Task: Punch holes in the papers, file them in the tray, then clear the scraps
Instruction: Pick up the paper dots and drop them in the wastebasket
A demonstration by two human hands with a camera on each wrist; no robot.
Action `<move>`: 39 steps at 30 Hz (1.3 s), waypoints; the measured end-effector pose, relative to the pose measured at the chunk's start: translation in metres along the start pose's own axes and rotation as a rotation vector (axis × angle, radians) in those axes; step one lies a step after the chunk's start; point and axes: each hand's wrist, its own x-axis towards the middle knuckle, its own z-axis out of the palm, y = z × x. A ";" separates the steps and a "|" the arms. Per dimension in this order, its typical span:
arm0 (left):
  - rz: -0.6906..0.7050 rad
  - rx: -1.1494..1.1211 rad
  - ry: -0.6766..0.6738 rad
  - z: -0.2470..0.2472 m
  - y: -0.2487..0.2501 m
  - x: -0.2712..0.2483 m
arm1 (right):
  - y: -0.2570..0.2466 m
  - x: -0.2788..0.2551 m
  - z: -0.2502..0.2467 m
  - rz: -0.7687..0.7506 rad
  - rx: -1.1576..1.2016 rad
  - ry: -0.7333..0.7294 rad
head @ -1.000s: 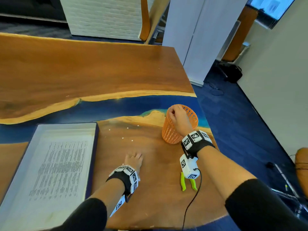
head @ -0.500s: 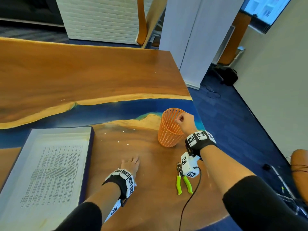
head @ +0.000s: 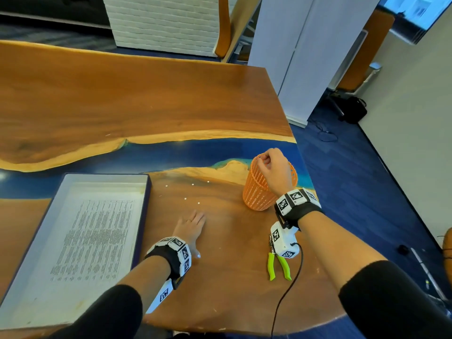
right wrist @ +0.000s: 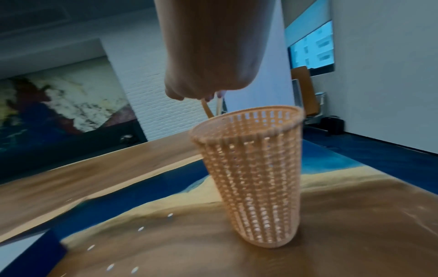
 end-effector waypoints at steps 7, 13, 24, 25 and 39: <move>-0.178 -0.052 -0.046 0.009 -0.053 -0.018 | -0.067 -0.028 0.080 -0.325 -0.030 -0.205; -0.224 -0.125 -0.046 0.029 -0.061 -0.026 | -0.087 -0.088 0.149 -0.221 0.041 -0.520; -0.290 -0.234 0.028 0.046 -0.049 -0.025 | -0.062 -0.135 0.189 -0.006 -0.038 -0.782; -0.299 -0.228 0.037 0.047 -0.048 -0.025 | -0.062 -0.135 0.189 -0.015 -0.036 -0.781; -0.324 -0.235 0.045 0.049 -0.043 -0.025 | -0.062 -0.140 0.194 -0.168 -0.163 -0.828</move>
